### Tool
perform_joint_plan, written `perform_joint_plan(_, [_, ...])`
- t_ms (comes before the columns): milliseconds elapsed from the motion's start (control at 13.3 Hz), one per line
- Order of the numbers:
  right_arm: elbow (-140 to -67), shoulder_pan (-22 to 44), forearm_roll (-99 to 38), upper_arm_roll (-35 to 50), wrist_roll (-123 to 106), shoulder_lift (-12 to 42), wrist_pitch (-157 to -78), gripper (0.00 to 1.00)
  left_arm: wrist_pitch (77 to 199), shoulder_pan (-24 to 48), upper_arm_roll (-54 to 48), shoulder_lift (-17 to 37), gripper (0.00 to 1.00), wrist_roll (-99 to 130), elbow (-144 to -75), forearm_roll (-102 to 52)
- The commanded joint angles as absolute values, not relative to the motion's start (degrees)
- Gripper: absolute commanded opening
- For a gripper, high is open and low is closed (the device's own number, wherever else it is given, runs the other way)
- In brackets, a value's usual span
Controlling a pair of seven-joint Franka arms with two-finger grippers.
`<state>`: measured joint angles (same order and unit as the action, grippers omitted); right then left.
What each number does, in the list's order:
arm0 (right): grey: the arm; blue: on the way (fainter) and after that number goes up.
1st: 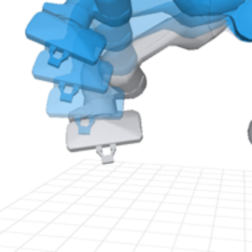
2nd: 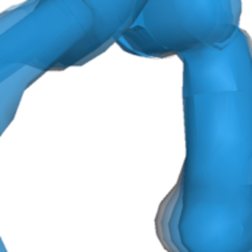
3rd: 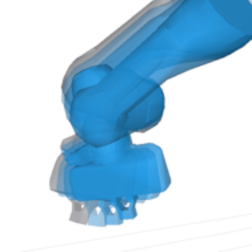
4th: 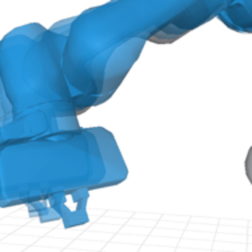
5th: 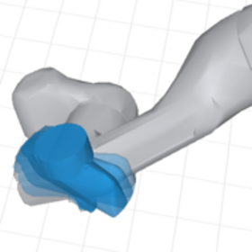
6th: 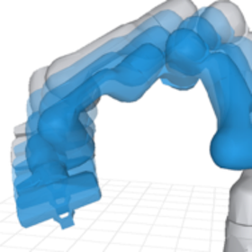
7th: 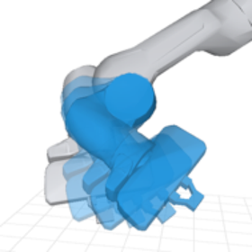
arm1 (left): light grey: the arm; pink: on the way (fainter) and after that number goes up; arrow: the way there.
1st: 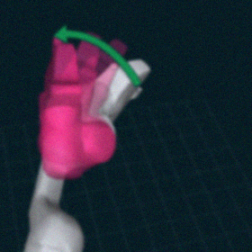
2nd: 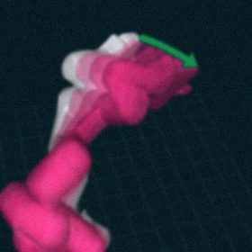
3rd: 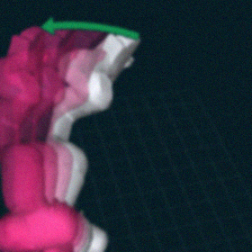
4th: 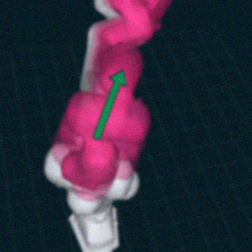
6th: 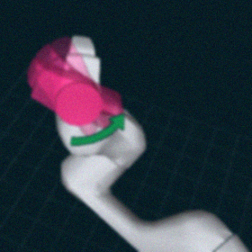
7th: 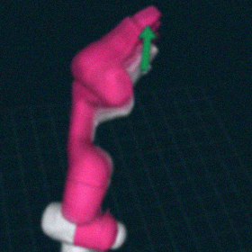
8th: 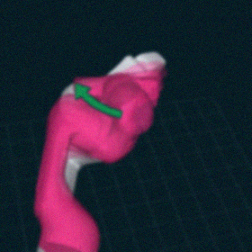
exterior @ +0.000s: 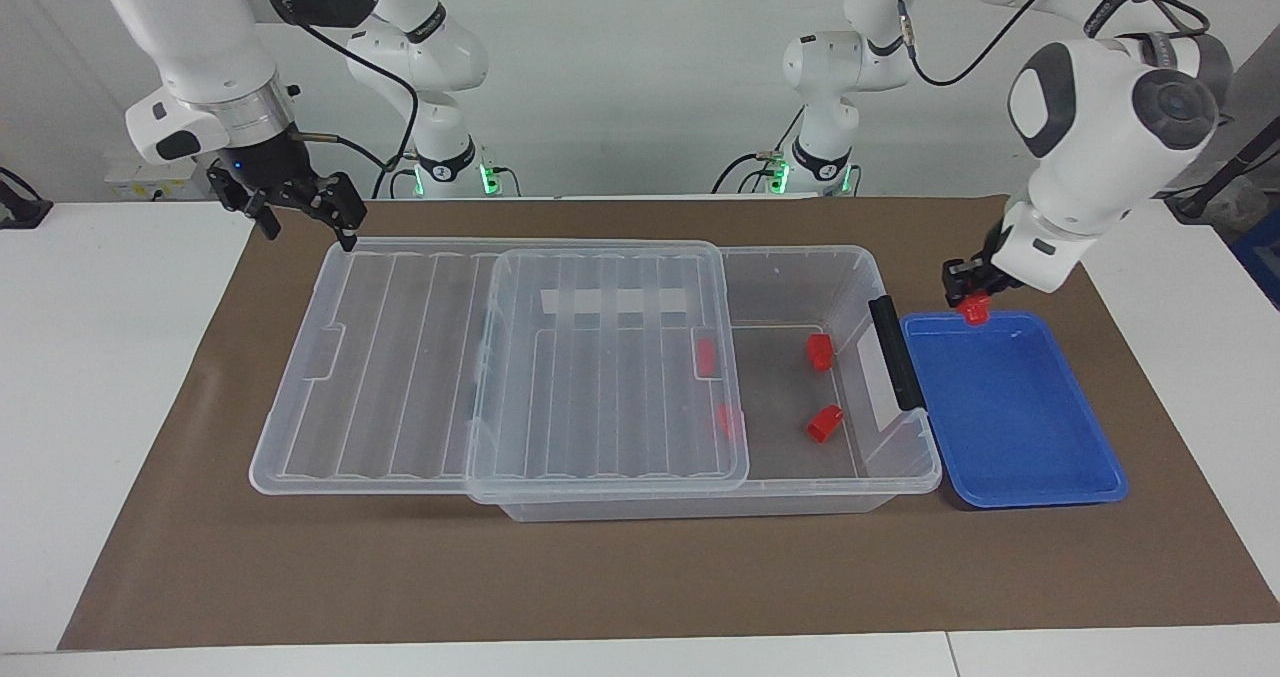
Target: Place red block in blue tray from box
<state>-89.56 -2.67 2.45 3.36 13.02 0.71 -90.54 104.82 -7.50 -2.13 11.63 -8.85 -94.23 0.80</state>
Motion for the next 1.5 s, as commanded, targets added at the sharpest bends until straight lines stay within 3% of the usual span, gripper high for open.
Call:
perform_joint_plan(0, [-89.3,-3.3,2.3,4.0,13.9,1.1,-89.6,1.0,118.4,-9.4,-2.6,7.1,0.0,-14.6,-107.6,0.0])
perform_joint_plan(226, [-90.5,-3.8,2.3,3.7,13.7,0.5,-90.8,0.98,124.6,-10.2,-2.6,9.8,0.0,-17.7,-109.0,0.0])
perform_joint_plan(301, [-90.8,-4.6,2.3,3.7,13.7,0.5,-91.5,0.73,126.0,-10.5,-2.6,9.9,0.0,-19.0,-109.9,0.0])
perform_joint_plan(451, [-92.4,-5.5,2.3,3.6,13.3,0.4,-93.7,0.0,131.6,-12.3,-2.6,10.5,0.0,-22.1,-112.8,0.0])
perform_joint_plan(903, [-100.9,-10.4,2.3,3.6,10.4,0.3,-106.2,0.0,142.8,-12.7,-2.7,15.9,0.0,-22.8,-117.1,0.0])
perform_joint_plan(1128, [-106.5,-13.3,2.3,3.6,5.0,-0.2,-113.1,0.0,143.3,-12.3,-2.7,16.0,0.0,-22.4,-117.7,0.0])
perform_joint_plan(1429, [-107.8,-13.3,2.3,3.6,5.3,1.8,-117.7,0.0,147.8,-12.7,-2.7,16.0,0.0,-22.4,-121.0,0.0])
